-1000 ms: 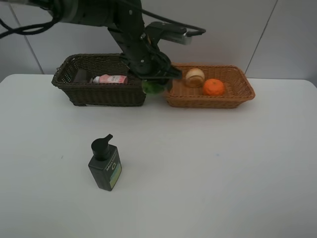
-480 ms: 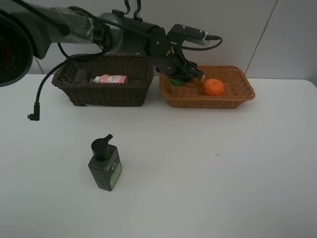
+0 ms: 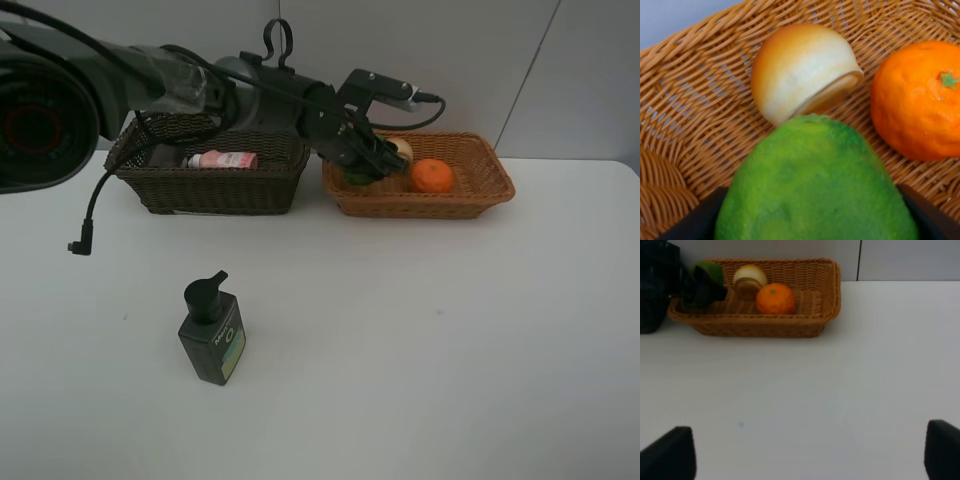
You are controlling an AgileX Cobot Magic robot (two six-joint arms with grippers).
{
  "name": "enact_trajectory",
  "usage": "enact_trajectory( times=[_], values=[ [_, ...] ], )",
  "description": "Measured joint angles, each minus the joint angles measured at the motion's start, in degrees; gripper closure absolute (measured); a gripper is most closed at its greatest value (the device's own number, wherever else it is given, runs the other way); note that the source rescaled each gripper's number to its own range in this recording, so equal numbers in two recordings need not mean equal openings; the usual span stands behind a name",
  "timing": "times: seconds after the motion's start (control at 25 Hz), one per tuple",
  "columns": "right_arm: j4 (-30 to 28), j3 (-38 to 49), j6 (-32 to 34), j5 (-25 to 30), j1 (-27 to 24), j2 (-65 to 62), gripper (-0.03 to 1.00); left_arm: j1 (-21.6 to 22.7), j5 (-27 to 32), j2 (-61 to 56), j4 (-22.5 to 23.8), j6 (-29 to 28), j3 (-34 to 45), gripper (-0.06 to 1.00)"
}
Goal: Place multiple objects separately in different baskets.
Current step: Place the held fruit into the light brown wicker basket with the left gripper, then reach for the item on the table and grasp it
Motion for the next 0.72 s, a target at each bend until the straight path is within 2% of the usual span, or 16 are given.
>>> enact_trajectory(
  times=[0.08,0.16,0.24,0.52,0.72],
  values=[
    [0.0,0.0,0.0,0.0,0.0,0.0,-0.02,0.0,0.1,0.0,0.0,0.3,0.0,0.25],
    [0.0,0.0,0.0,0.0,0.0,0.0,-0.02,0.0,0.1,0.0,0.0,0.7,0.0,0.04],
    [0.0,0.0,0.0,0.0,0.0,0.0,-0.02,0.0,0.1,0.0,0.0,0.8,-0.1,-0.02],
    [0.0,0.0,0.0,0.0,0.0,0.0,-0.02,0.0,1.2,-0.2,-0.1,0.8,-0.2,-0.05],
    [0.0,0.0,0.0,0.0,0.0,0.0,-0.02,0.0,10.1,-3.7,-1.8,0.8,-0.5,-0.05]
  ],
)
